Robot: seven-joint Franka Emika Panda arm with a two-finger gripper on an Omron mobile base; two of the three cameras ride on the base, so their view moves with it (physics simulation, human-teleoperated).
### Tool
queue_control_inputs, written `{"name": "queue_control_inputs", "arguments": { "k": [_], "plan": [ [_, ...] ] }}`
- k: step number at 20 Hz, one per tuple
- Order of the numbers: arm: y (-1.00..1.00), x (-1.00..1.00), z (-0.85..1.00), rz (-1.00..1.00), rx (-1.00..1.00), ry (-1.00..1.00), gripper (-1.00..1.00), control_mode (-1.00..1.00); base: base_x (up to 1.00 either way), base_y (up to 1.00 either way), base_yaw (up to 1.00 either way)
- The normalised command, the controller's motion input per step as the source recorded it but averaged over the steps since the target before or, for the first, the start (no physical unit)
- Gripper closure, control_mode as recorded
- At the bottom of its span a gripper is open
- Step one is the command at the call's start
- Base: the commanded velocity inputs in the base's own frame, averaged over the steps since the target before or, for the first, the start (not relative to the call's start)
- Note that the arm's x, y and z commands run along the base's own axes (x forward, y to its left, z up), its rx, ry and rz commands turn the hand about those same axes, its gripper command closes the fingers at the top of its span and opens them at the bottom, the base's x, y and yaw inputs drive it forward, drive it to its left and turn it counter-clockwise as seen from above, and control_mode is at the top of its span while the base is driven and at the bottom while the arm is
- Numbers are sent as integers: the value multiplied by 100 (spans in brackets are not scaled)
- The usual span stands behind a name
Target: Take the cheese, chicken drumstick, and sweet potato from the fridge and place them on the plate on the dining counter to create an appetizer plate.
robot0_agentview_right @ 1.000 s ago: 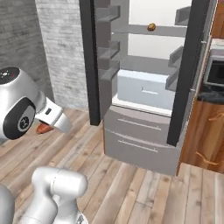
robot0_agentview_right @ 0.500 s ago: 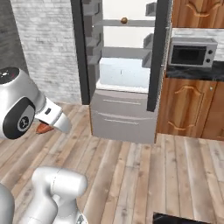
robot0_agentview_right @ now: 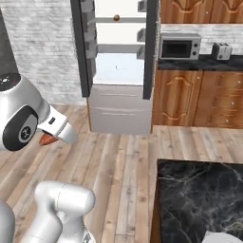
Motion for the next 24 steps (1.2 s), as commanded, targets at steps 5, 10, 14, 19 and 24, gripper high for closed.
{"name": "queue_control_inputs", "arguments": {
  "k": [5,10,14,19,24],
  "plan": [
    [0,0,0,0,0,0,100,100,-100,0,-13],
    [0,0,0,0,0,0,100,100,-100,0,-7],
    [0,0,0,0,0,0,100,100,-100,0,0],
    [0,0,0,0,0,0,100,100,-100,0,0],
    [0,0,0,0,0,0,100,100,-100,0,0]
  ]
}}
